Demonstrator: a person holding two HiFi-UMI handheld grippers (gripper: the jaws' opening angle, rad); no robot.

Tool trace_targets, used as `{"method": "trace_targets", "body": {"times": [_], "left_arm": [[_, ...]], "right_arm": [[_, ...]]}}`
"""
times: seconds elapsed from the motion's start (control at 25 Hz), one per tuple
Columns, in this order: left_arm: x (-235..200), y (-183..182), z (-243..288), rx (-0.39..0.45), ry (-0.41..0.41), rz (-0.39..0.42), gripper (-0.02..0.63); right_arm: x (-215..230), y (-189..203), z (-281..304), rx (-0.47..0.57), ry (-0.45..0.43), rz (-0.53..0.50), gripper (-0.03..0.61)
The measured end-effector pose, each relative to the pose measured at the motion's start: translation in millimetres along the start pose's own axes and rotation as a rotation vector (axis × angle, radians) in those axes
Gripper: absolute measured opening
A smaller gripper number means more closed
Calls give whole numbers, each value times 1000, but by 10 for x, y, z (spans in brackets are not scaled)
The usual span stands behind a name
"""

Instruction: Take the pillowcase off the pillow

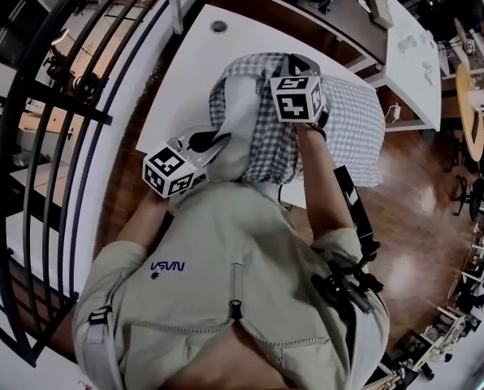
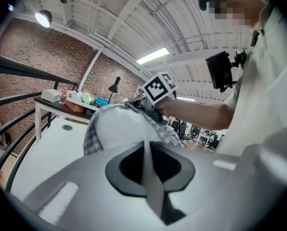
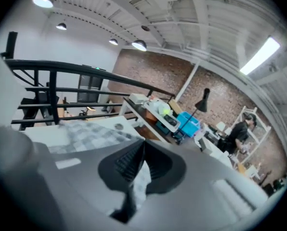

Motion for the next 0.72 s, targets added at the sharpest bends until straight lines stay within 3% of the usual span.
{"method": "trace_targets", "body": {"times": [0.12,0.2,0.36,0.52,0.6,0.68,0.72], "left_arm": [[28,-17,-232,25,12,-5,23],[37,-8,-248,15,15,-11,23],[-23,99,-95,-38,17,-18,42],[-182,-75,-14,-84,-30,34,175],[-266,-213,48,-96,-47,30,190],[-242,-274,95,-140,19,20,190],[-175,-240,86,-198,97,22,176]], "right_arm": [[491,297,94,-67,110,65,6],[649,537,168,-117,127,98,6],[426,839,238,-160,79,78,6],[200,792,178,-117,31,50,6],[159,793,131,-102,28,56,6],[135,798,84,-92,28,63,6],[124,800,63,-87,27,66,6]]}}
Point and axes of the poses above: the fingertips, and each gripper's own axes: z forward along the fingers, x to its right, y out of its underside, the point moved 4 cm from there along -z, backward along the fingers, and after that the axes turned 1 degree about y, right-handed, at the moved point
